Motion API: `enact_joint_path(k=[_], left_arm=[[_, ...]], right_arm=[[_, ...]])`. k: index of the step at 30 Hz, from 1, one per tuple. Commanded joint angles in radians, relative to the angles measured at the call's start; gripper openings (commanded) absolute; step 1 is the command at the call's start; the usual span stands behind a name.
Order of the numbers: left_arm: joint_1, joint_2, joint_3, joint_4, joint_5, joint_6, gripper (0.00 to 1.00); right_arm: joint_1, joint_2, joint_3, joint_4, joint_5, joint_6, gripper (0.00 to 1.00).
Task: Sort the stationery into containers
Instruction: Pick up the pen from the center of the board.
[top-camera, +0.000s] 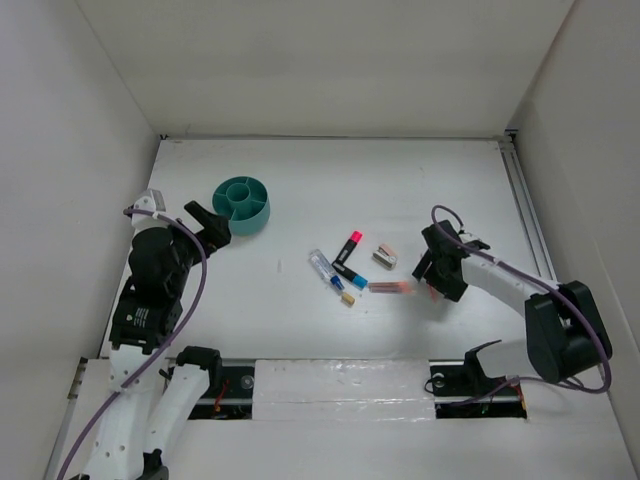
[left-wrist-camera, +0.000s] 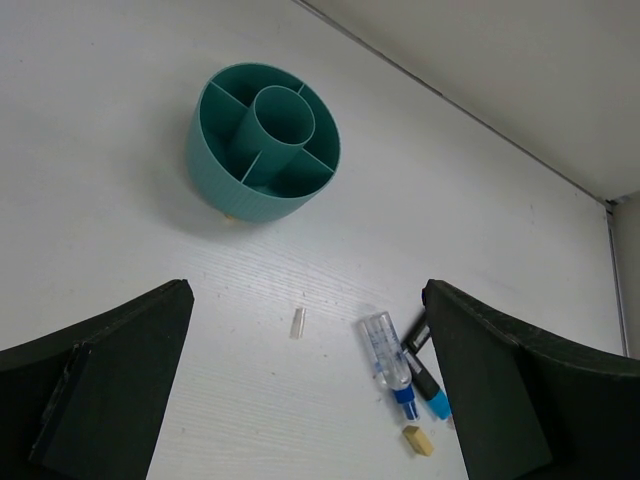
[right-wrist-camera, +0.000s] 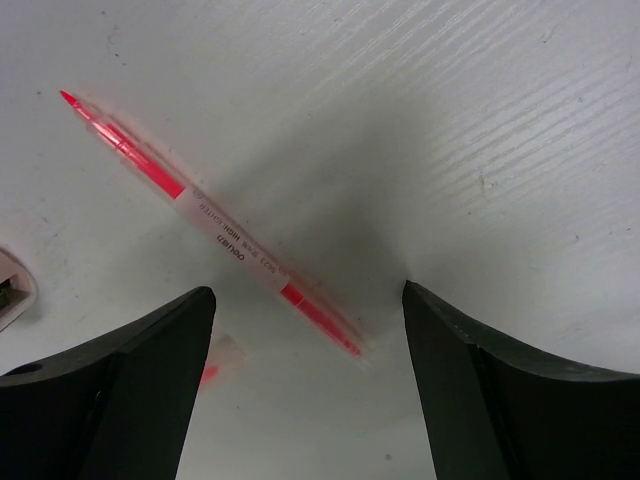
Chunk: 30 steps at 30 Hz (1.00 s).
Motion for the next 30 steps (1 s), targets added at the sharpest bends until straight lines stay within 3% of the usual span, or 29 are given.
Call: enact_joint_path(k=[1,3,11,12,14,16,19,26,30], left_arm=[[0.007,-0.017,-0.011,0.038,0.001,0.018,1.0],[0.007,-0.017,-0.011,0.038,0.001,0.018,1.0],[0.007,-0.017,-0.002,0.038,-0.008,0.018,1.0],[0.007,-0.017,-0.002,0.038,-0.008,0.018,1.0],[0.007,-0.017,-0.002,0.038,-0.018,0.018,1.0],[0.007,-0.017,-0.002,0.028,-0.018,0.018,1.0],[0.007,-0.017,-0.002,0.028,-0.018,0.018,1.0],[0.007,0.001,-0.002,0.028,-0.018,0.018,1.0],[0.007,0.049,-0.002,0.038,-0.009,0.018,1.0]], right_arm=[[-0.009,0.045,0.043,0.015,-0.023,-0.031,0.81],[-0.019,0.063,0.053,0.006,-0.033,-0.041,0.79],[-0.049,0.094,0.082,0.006,-0.056,-0.096,0.51],[-0.049,0.103,0.082,0.006,-0.066,-0.106,0.43],[-0.058,0.103,0.082,0.015,-0.078,-0.117,0.37],[-0.069,0.112,0.082,0.015,-0.092,-0.128,0.14],[-0.094,0.131,0.092,0.025,-0.119,-0.155,0.0],[-0.105,0.131,0.101,0.077,-0.168,-0.226,0.0],[-0.024,0.074,0.131,0.065,-0.123,-0.229,0.0]])
